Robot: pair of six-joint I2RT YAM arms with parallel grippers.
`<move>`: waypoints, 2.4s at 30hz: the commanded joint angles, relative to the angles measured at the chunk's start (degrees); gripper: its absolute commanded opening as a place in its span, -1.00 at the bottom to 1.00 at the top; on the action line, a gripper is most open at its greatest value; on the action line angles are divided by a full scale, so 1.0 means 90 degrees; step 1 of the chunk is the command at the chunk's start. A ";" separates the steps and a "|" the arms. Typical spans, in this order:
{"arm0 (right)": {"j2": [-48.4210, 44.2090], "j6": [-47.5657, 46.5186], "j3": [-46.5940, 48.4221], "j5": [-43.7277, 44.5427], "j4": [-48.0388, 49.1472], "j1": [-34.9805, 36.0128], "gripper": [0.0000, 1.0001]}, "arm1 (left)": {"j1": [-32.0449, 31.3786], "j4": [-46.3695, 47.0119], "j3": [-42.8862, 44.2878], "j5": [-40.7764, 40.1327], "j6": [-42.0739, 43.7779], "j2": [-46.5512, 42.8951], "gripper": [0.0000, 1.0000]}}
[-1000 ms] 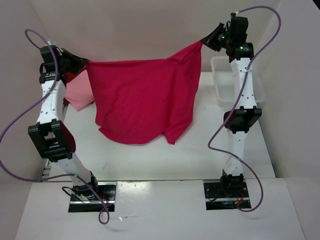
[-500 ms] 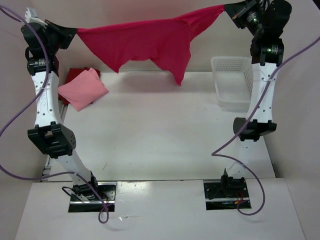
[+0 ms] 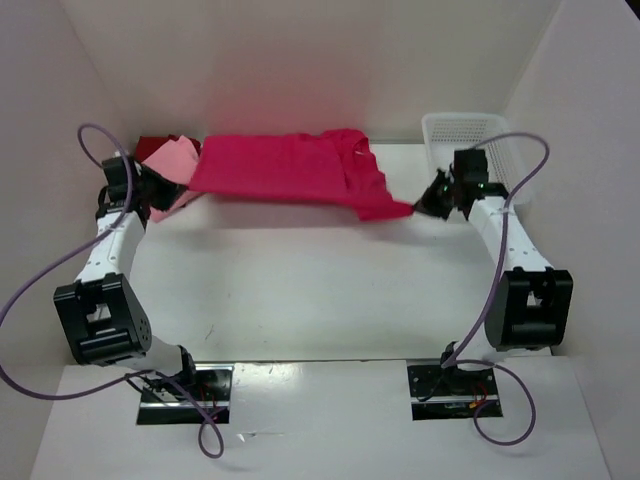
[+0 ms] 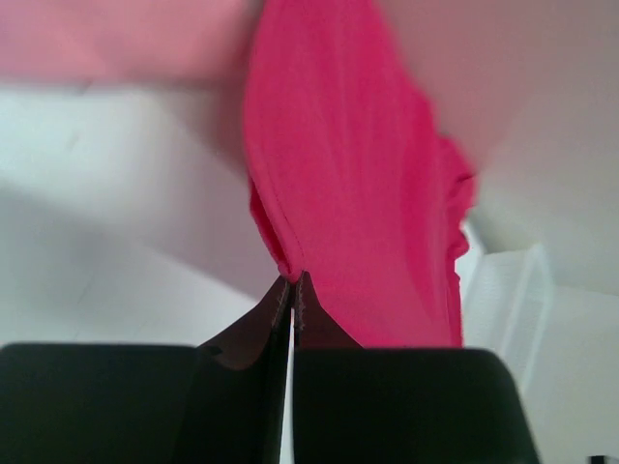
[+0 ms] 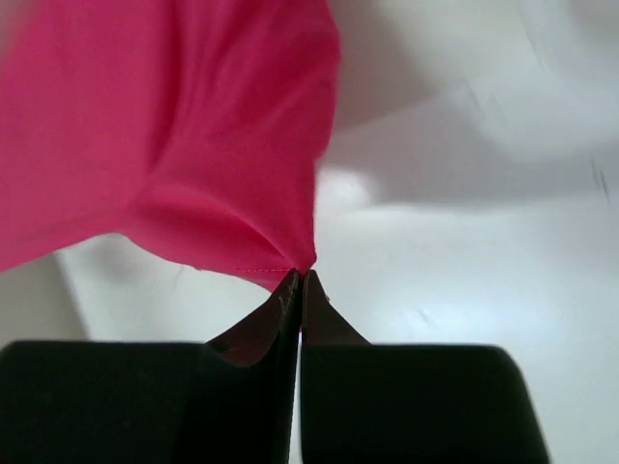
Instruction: Fold and stack the t-shirts
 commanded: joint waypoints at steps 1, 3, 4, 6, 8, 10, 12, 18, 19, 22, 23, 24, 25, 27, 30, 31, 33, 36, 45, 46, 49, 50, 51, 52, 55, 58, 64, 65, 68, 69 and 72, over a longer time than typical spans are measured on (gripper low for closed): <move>-0.1130 -0.0255 -0.1285 0.0746 -0.0409 0.0215 -1.00 | 0.0084 0.0012 -0.0926 -0.0363 0.0263 -0.0741 -1.00; -0.1560 -0.0119 -0.2106 0.0591 -0.0673 0.0274 -1.00 | 0.0084 -0.0116 -0.1757 -0.0422 0.0321 -0.0994 -0.98; -0.1648 -0.0118 -0.2292 0.0532 -0.0799 0.0274 -1.00 | 0.0084 -0.0290 -0.1991 -0.0422 0.0322 -0.1160 -0.98; -0.1883 0.0008 -0.2693 0.0299 -0.1171 0.0274 -1.00 | 0.0084 -0.0457 -0.2529 -0.0490 0.0390 -0.1327 -0.98; -0.2106 0.0086 -0.2976 0.0054 -0.1511 0.0274 -1.00 | 0.0084 -0.0808 -0.2774 -0.0578 0.0507 -0.1629 -0.95; -0.2380 0.0310 -0.3240 -0.0539 -0.1571 0.0274 -1.00 | 0.0084 -0.1168 -0.3066 -0.0578 0.0566 -0.1940 -0.93; -0.2799 0.0380 -0.3563 -0.0641 -0.1852 0.0274 -1.00 | 0.0084 -0.1384 -0.3243 -0.0578 0.0566 -0.2089 -0.90; -0.3055 0.0448 -0.3076 -0.0055 -0.2860 0.0704 -1.00 | 0.0143 -0.1941 -0.3449 -0.0276 0.0566 -0.2382 -0.88; -0.3055 0.0448 -0.3075 -0.0055 -0.2861 0.0704 -1.00 | 0.0143 -0.1942 -0.3371 -0.0189 0.0566 -0.2382 -0.88; -0.2871 0.0507 -0.2979 -0.0055 -0.2394 0.0704 -1.00 | 0.0143 -0.1650 -0.3118 -0.0041 0.0566 -0.2139 -0.88; -0.2734 0.0507 -0.2910 -0.0055 -0.2180 0.0704 -1.00 | 0.0143 -0.1533 -0.3049 0.0017 0.0489 -0.2061 -0.88; -0.2578 0.0507 -0.2842 -0.0055 -0.1955 0.0636 -1.00 | 0.0143 -0.1329 -0.2961 0.0017 0.0488 -0.1857 -0.91; -0.2161 0.0565 -0.2686 -0.0055 -0.1469 0.0510 -1.00 | 0.0143 -0.1240 -0.2767 0.0017 0.0488 -0.1739 -0.91; -0.1671 0.0565 -0.2432 -0.0133 -0.1037 0.0450 -1.00 | 0.0143 -0.0948 -0.2580 -0.0147 0.0488 -0.1321 -0.91; -0.0636 0.0400 -0.1720 0.0119 -0.0557 0.0450 -1.00 | 0.0143 -0.0644 -0.2210 -0.0149 0.0488 -0.0550 -0.93; -0.0198 0.0399 -0.1350 0.0218 -0.0421 0.0450 -1.00 | 0.0085 -0.0585 -0.2092 -0.0207 0.0430 -0.0382 -0.94; 0.0204 0.0254 -0.0784 0.0364 -0.0362 0.0391 -1.00 | 0.0084 -0.0409 -0.1771 -0.0140 0.0342 0.0058 -0.94; 0.0947 0.0195 -0.0100 0.0365 -0.0302 0.0391 -1.00 | -0.0052 -0.0331 -0.1458 -0.0207 0.0283 0.0498 -0.94; 0.2578 0.0126 0.1445 0.0609 -0.0273 0.0333 -1.00 | -0.0258 -0.0077 -0.0432 -0.0266 0.0224 0.1826 -0.94; 0.2695 0.0068 0.1572 0.0551 -0.0273 0.0333 -1.00 | -0.0258 -0.0077 -0.0373 -0.0324 0.0224 0.2049 -0.94; 0.3086 0.0067 0.1924 0.0629 -0.0215 0.0333 -1.00 | -0.0258 -0.0009 -0.0188 -0.0324 0.0224 0.2276 -0.94; 0.3184 0.0067 0.2108 0.0629 -0.0157 0.0333 -1.00 | -0.0258 -0.0008 -0.0187 -0.0411 0.0224 0.2353 -0.90; 0.3378 0.0067 0.2197 0.0629 -0.0156 0.0333 -1.00 | -0.0258 0.0050 -0.0129 -0.0412 0.0224 0.2354 -0.88; 0.3467 0.0067 0.2314 0.0542 -0.0156 0.0333 -1.00 | -0.0258 0.0050 -0.0070 -0.0490 0.0224 0.2412 -0.88; 0.3809 0.0067 0.2705 0.0482 -0.0156 0.0391 -0.99 | -0.0258 0.0050 -0.0070 -0.0636 0.0166 0.2413 -0.68; 0.3937 0.0067 0.2970 0.0483 -0.0224 0.0391 -0.73 | -0.0258 0.0119 -0.0128 -0.0637 0.0166 0.2345 -0.23; 0.2933 -0.0001 0.2493 0.0638 -0.0010 0.0450 -0.20 | -0.0258 0.0265 -0.0830 -0.0842 0.0233 0.1233 0.17; 0.2728 -0.0069 0.2298 0.0639 -0.0010 0.0450 -0.20 | -0.0258 0.0265 -0.0957 -0.0900 0.0234 0.1096 0.17; 0.1735 -0.0069 0.1040 0.0639 0.0466 0.0450 -0.46 | -0.0112 0.0265 -0.1619 -0.0745 0.0234 0.0675 -0.02; 0.1498 -0.0011 0.0669 0.0581 0.0575 0.0450 -0.87 | -0.0111 0.0265 -0.1806 -0.0686 0.0234 0.0539 -0.08; 0.0667 0.0135 -0.1028 0.0502 0.0859 0.0450 -1.00 | -0.0053 0.0323 -0.2401 -0.0598 0.0234 0.0402 -0.16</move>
